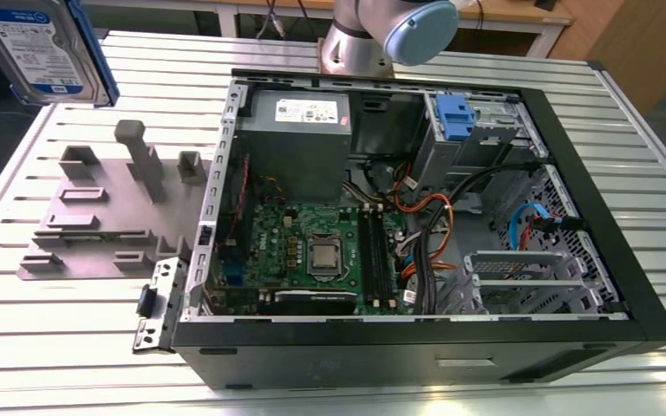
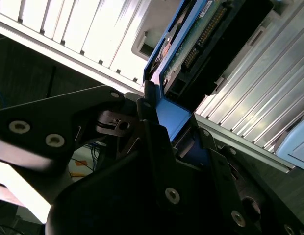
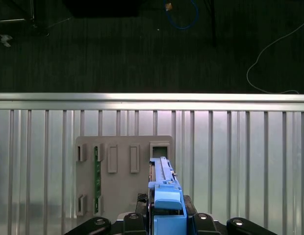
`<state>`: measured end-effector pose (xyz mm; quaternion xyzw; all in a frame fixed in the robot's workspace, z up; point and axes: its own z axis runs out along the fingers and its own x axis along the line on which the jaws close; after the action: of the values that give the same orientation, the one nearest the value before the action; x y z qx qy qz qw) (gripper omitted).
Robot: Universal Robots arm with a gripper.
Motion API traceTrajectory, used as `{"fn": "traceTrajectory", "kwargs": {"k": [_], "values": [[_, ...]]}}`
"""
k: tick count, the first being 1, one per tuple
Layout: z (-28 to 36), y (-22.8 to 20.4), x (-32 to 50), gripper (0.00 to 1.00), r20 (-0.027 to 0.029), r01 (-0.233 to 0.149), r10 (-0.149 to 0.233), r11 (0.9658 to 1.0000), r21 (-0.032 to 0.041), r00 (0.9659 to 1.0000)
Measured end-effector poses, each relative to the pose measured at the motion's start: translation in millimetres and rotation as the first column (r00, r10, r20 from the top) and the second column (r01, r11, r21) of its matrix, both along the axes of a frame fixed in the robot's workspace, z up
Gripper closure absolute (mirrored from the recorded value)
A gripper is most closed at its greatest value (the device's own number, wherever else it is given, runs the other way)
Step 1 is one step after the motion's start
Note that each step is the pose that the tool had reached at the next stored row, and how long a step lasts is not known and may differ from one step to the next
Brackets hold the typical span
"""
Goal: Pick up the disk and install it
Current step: 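Pick up the disk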
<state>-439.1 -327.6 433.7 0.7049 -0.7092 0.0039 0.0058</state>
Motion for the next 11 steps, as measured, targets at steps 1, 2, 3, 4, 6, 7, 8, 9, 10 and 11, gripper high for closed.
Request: {"fn": "traceTrajectory", "kwargs": {"k": [1,2,3,4,6,7,8,9,10,11], "values": [[0.2,0.0,0.0,0.64,0.0,0.0,0.0,1.0,0.0,1.0],[0.2,0.0,0.0,0.64,0.0,0.0,0.0,1.0,0.0,1.0],[0.3,0.0,0.0,0.64,0.0,0.0,0.0,1.0,0.0,1.0],[0.4,0.0,0.0,0.64,-0.0001,0.0,0.0,1.0,0.0,1.0],[0.7,-0.1,0.0,0.64,-0.0002,0.0,0.0,1.0,-0.0001,1.0],[0.6,-0.8,0.0,0.64,0.0,0.0,0.0,1.0,0.0,1.0],[0.6,-0.8,0.0,0.64,-0.0001,0.0,0.0,1.0,0.0,1.0],[0.6,-0.9,0.0,0.64,-0.0001,0.0,0.0,1.0,0.0,1.0],[0.6,-0.9,0.0,0.64,-0.0001,0.0,0.0,1.0,0.0,1.0],[0.6,-0.9,0.0,0.64,0.0,0.0,0.0,1.0,0.0,1.0]]}}
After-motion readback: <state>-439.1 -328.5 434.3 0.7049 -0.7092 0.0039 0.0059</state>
